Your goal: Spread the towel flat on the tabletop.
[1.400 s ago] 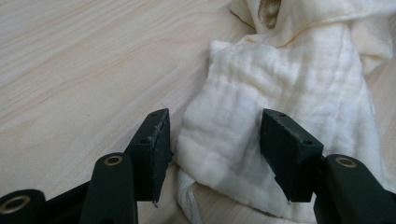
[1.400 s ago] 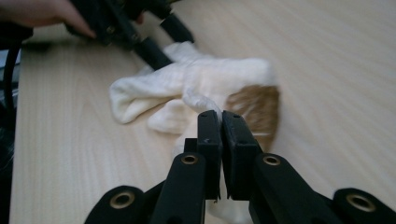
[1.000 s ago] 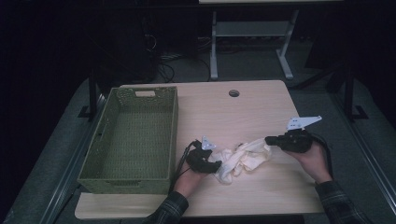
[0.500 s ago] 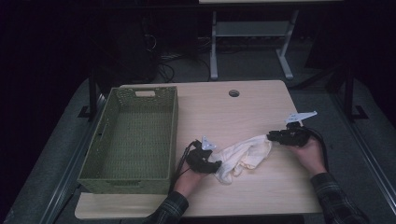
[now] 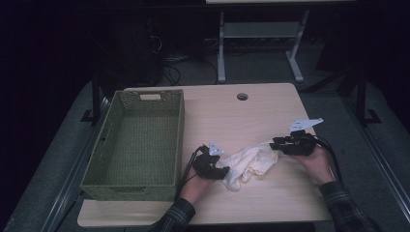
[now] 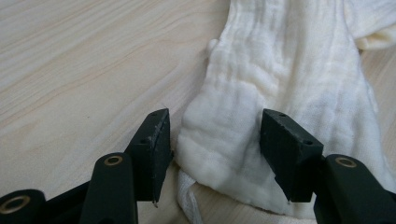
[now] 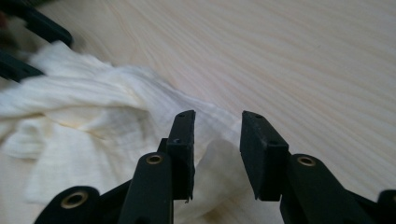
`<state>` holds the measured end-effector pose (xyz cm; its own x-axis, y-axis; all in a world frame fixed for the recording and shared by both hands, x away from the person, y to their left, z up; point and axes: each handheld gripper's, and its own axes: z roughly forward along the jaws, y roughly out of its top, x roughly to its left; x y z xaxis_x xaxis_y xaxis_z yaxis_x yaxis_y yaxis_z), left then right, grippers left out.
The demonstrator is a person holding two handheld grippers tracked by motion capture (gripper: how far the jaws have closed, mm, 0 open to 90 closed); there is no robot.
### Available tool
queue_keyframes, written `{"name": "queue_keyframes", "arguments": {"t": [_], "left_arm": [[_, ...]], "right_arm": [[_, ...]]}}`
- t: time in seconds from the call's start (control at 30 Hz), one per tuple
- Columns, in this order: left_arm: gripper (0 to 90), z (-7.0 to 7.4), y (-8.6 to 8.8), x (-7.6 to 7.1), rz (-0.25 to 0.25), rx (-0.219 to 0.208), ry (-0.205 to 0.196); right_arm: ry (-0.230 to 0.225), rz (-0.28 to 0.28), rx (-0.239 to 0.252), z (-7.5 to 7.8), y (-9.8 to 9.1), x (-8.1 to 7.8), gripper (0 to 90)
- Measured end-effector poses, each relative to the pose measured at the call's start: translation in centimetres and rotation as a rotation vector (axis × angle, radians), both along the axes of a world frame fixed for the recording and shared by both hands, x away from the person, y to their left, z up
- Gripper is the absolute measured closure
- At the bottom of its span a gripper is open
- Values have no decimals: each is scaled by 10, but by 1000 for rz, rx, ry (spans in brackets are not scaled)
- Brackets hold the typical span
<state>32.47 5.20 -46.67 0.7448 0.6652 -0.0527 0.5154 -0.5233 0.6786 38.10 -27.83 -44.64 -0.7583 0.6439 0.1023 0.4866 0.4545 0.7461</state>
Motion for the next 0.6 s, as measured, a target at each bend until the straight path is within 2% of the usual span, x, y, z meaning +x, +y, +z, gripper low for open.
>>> {"name": "queue_keyframes", "arguments": {"t": [0.1, 0.13, 0.2, 0.27, 0.37, 0.4, 0.53, 0.6], "left_arm": [[428, 0, 0, 0, -1, -1, -1], [428, 0, 0, 0, -2, 1, -1], [428, 0, 1, 0, -2, 2, 0], [428, 2, 1, -1, 3, -1, -2], [427, 4, 1, -2, 10, 0, -14], [428, 5, 2, -1, 23, -7, -20], [454, 6, 3, -1, 36, -17, -21], [482, 5, 4, 0, 49, -23, -9]], "right_arm": [[3, -19, -73, -7, 2, 4, 721], [4, -26, -81, -9, 0, 5, 765], [9, -33, -64, -8, -8, 7, 819], [11, -39, -12, -5, -20, 7, 845], [8, -42, 6, -4, -25, 7, 848], [20, -40, 21, -4, -29, 8, 848], [15, -49, 30, -4, -35, 8, 850], [15, -55, 40, -3, -37, 8, 851]]}}
